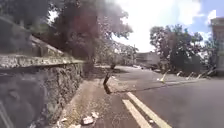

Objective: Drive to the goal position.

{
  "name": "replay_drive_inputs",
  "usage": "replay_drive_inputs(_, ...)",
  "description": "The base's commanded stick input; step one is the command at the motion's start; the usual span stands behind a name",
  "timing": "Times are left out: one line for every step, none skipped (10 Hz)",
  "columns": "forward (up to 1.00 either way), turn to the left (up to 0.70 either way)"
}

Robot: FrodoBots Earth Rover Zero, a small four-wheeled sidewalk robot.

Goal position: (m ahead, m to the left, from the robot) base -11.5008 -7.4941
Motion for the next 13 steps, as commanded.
replay_drive_inputs(0.0,-0.5)
replay_drive_inputs(0.0,-0.5)
replay_drive_inputs(0.0,-0.5)
replay_drive_inputs(0.0,-0.5)
replay_drive_inputs(0.0,-0.5)
replay_drive_inputs(0.0,0.0)
replay_drive_inputs(0.0,0.0)
replay_drive_inputs(0.0,0.0)
replay_drive_inputs(0.0,0.0)
replay_drive_inputs(0.0,0.0)
replay_drive_inputs(0.0,0.0)
replay_drive_inputs(0.0,0.0)
replay_drive_inputs(0.0,0.0)
